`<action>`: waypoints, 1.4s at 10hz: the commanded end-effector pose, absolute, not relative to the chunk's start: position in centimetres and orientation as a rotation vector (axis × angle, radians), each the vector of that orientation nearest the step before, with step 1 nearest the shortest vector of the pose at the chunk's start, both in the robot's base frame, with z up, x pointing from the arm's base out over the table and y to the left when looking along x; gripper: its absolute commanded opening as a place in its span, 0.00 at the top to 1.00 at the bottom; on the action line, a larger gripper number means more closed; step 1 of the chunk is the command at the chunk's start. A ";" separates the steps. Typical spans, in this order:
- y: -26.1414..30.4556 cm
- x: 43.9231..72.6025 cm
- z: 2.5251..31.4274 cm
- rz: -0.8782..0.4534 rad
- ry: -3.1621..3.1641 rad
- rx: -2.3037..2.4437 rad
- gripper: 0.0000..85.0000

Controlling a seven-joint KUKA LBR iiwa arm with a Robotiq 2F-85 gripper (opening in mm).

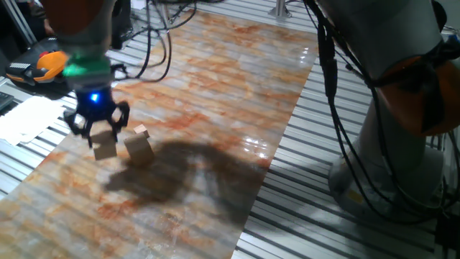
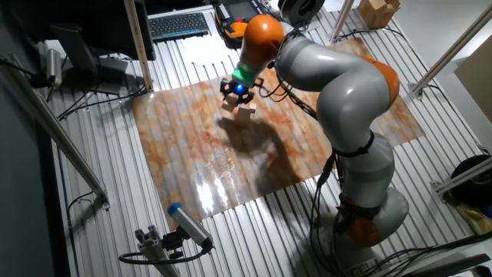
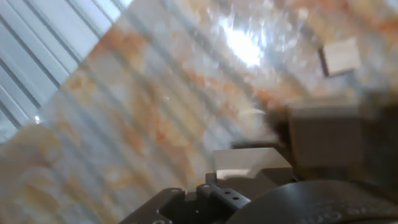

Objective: Pick up the small block on the left and move it to the right

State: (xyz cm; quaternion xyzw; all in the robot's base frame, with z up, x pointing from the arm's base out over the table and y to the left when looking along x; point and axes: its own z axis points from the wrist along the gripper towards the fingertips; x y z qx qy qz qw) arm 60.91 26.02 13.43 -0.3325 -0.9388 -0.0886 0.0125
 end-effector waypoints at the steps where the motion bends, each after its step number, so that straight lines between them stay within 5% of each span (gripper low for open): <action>1: 30.2 60.5 12.8 -0.232 -2.936 -1.024 1.00; 6: 29.1 60.8 11.3 0.075 -3.009 -0.700 1.00; 14: 27.3 59.6 8.5 0.143 -3.035 -0.608 1.00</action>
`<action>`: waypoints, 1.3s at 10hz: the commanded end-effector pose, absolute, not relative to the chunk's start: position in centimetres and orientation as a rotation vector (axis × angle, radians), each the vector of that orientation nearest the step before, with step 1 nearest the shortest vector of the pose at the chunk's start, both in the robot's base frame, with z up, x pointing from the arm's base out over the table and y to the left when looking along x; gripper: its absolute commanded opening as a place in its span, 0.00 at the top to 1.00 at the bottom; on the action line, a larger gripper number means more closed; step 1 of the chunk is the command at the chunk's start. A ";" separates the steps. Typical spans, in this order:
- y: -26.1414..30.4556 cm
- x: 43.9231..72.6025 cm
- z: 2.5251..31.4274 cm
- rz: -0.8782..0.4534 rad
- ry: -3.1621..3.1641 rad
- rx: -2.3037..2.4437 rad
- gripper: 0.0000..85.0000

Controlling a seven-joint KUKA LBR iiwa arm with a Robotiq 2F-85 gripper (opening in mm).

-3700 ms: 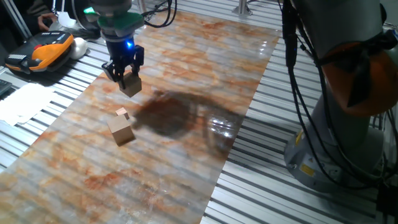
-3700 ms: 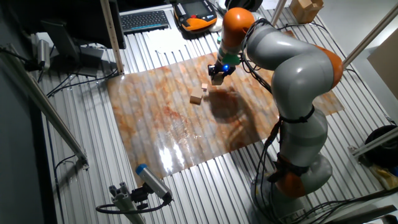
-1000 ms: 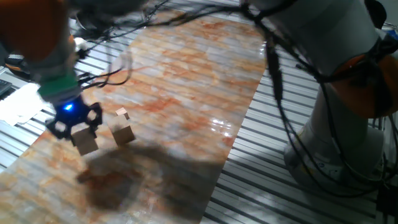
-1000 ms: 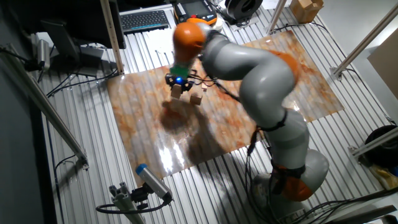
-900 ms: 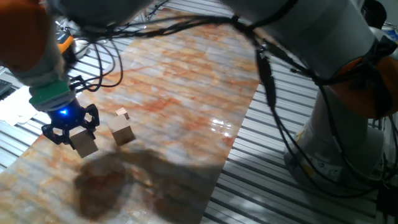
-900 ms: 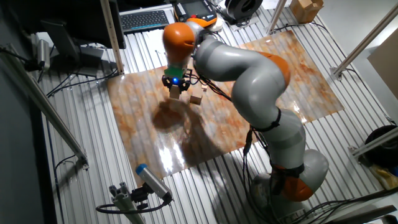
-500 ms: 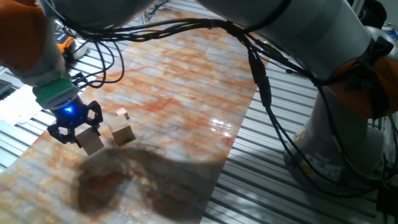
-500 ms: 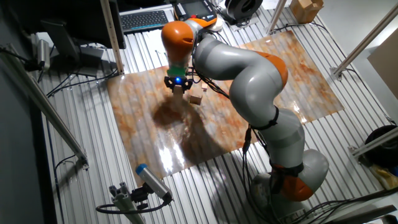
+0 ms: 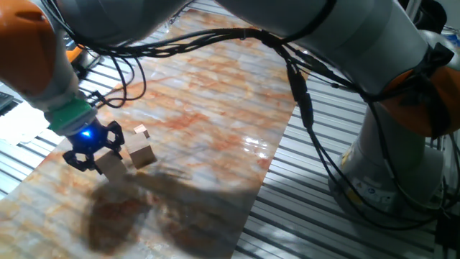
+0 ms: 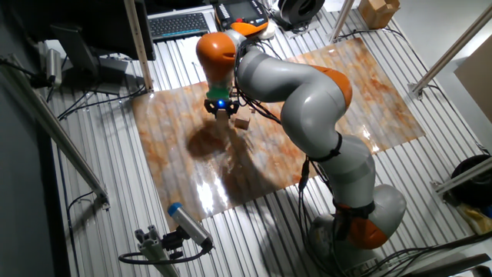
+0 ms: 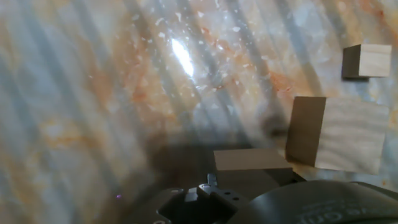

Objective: Pick up the small block on the left and move it to the right

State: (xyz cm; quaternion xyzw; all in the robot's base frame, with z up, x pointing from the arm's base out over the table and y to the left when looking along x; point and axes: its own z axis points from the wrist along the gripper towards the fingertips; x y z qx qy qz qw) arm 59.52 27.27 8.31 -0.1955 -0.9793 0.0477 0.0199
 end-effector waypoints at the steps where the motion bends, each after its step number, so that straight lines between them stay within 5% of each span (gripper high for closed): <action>1: 27.2 59.4 7.8 0.154 -3.045 -0.606 1.00; 3: 27.1 59.3 7.4 0.155 -3.047 -0.612 1.00; 4: 27.1 59.3 7.4 0.167 -3.050 -0.623 0.80; 5: 27.1 59.3 7.4 0.184 -3.054 -0.637 0.80; 6: 27.1 59.3 7.4 0.188 -3.053 -0.651 0.60; 7: 27.2 59.3 7.3 0.199 -3.053 -0.662 0.60; 8: 27.2 59.3 7.3 0.204 -3.054 -0.667 0.40; 13: 27.2 59.3 7.2 0.201 -3.044 -0.697 0.40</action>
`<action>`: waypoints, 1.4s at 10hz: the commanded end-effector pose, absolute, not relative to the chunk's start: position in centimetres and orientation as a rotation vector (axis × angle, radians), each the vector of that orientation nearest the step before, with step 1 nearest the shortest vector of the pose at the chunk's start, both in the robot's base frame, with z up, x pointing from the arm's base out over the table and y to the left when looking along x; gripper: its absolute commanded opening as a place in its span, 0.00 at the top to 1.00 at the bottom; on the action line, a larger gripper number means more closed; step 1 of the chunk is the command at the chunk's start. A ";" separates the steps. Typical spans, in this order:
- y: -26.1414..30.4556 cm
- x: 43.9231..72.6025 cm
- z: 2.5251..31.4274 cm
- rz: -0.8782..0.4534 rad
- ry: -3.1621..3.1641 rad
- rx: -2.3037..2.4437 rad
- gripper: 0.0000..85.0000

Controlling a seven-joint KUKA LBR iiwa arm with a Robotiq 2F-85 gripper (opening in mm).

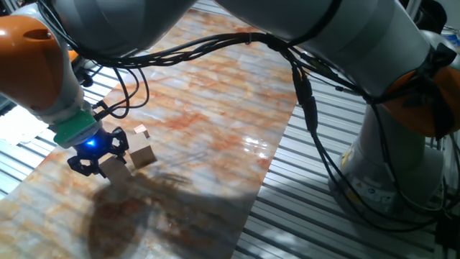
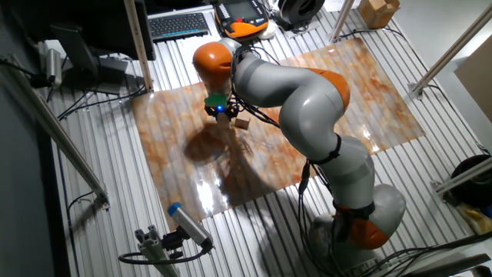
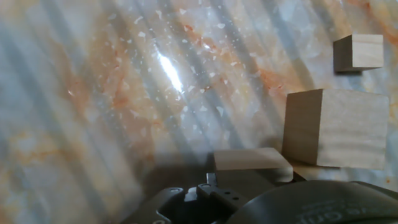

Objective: Pick up the small block on the left and move it to the right

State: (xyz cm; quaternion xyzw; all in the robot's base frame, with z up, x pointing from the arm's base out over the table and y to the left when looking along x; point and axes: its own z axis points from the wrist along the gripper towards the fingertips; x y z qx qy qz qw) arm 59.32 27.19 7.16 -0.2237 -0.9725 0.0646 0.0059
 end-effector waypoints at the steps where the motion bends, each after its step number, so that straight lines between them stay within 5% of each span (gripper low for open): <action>1: 27.2 59.3 7.2 0.209 -3.042 -0.709 0.20; 5: 27.0 59.3 7.7 0.187 -3.040 -0.725 0.20; 9: 25.0 59.1 12.8 0.048 -3.017 -0.700 0.20; 11: 22.5 59.6 16.0 0.025 -3.013 -0.594 0.60; 12: 20.7 59.9 17.6 0.009 -3.009 -0.517 0.60; 14: 15.8 60.1 21.1 -0.022 -3.014 -0.347 1.00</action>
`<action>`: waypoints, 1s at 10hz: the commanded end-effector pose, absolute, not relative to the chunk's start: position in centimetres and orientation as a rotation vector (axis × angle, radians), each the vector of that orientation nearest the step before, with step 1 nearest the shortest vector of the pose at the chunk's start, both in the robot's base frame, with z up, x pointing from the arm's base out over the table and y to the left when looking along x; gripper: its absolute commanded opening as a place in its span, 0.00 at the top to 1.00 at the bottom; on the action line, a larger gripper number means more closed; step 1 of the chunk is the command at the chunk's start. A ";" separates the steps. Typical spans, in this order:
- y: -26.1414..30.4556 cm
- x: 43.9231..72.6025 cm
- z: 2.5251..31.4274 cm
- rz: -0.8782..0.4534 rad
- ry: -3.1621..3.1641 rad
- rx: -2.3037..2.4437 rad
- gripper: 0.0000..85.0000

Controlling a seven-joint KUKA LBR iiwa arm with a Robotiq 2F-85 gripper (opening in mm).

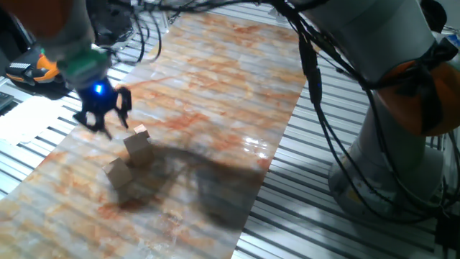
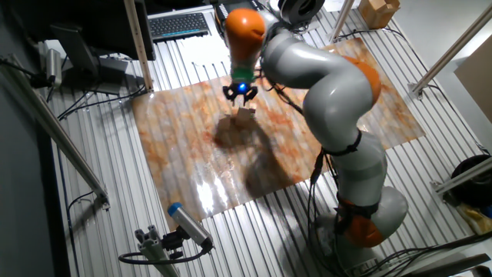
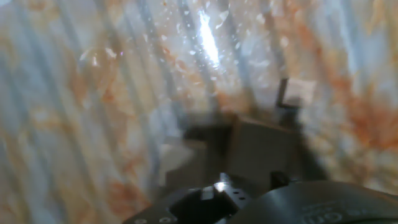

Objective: Pick up the small block on the left and move it to the right

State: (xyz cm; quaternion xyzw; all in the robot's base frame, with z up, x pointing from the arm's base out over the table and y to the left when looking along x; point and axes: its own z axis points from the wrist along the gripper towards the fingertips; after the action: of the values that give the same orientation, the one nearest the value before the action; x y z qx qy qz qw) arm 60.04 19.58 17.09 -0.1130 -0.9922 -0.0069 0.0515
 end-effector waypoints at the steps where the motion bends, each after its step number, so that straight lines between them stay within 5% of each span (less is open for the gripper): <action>1: 14.3 59.9 21.4 -0.004 -3.058 -0.291 1.00; 10: 10.4 57.9 20.4 0.091 -3.196 -0.011 1.00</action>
State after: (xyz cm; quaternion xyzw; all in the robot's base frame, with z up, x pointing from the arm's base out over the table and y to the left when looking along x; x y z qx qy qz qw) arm 57.82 10.29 20.34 -0.0034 -0.9992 0.0283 -0.0280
